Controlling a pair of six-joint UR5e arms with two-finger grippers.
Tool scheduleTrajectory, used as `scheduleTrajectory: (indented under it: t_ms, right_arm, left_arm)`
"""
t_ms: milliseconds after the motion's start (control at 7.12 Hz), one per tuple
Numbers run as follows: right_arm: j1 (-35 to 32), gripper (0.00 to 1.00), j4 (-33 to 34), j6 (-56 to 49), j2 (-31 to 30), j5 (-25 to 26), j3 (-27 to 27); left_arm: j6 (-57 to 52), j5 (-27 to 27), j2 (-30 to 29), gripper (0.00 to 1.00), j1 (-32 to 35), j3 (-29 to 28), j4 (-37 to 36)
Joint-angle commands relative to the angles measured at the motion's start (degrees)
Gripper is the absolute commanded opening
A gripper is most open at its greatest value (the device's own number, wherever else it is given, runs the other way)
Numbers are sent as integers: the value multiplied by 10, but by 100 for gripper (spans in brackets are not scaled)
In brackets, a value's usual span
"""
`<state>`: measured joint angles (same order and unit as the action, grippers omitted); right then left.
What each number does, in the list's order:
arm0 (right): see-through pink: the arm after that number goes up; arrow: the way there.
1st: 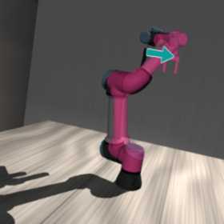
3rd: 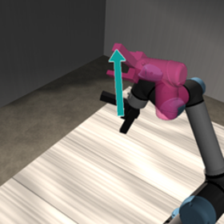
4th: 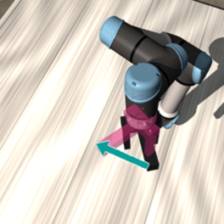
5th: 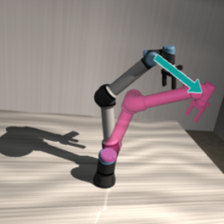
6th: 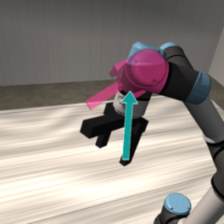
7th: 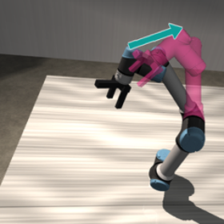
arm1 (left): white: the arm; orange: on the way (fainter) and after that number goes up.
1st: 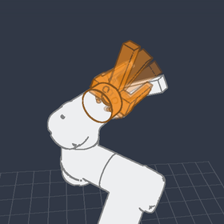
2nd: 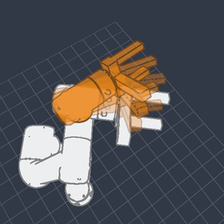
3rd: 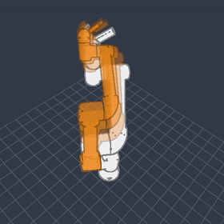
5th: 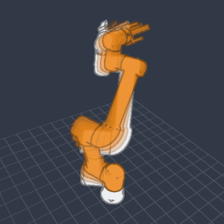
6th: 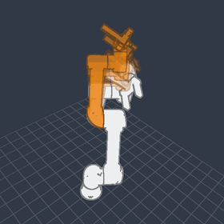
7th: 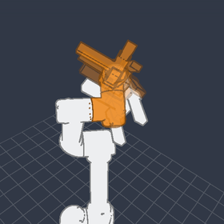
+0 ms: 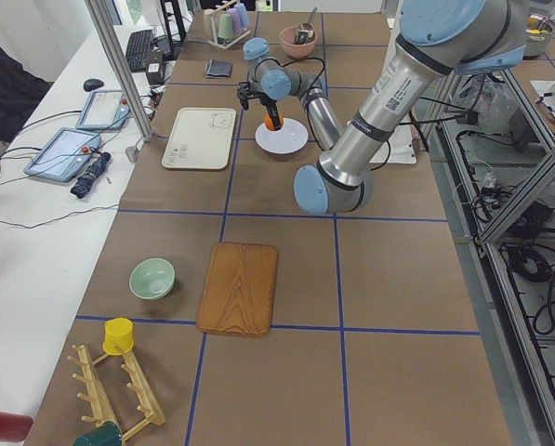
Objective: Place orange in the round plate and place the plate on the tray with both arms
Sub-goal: 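Carry the orange with the left gripper and release it onto the white plate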
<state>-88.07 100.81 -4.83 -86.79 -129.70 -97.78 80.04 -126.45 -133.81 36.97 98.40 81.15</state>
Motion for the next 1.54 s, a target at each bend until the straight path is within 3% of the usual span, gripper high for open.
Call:
scheduleTrajectory:
  t_ms: [0,281,702,842,982,1404]
  right_arm:
    - [0,100,0,8,2,-19,-4]
    - [0,100,1,9,3,-47,-5]
    - [-1,100,1,8,2,-57,-10]
    - [-1,100,1,8,2,-71,-12]
    - [-1,100,0,7,3,-73,-11]
    - [0,100,0,9,13,-92,-31]
  left_arm:
    - [30,37,-22,0,-42,-55,50]
    - [51,73,-24,0,-67,-117,125]
    - [50,81,-29,4,-75,-141,152]
    - [50,81,-28,33,-78,-141,152]
    - [49,81,-28,96,-78,-137,151]
    - [54,77,-19,100,-25,-67,143]
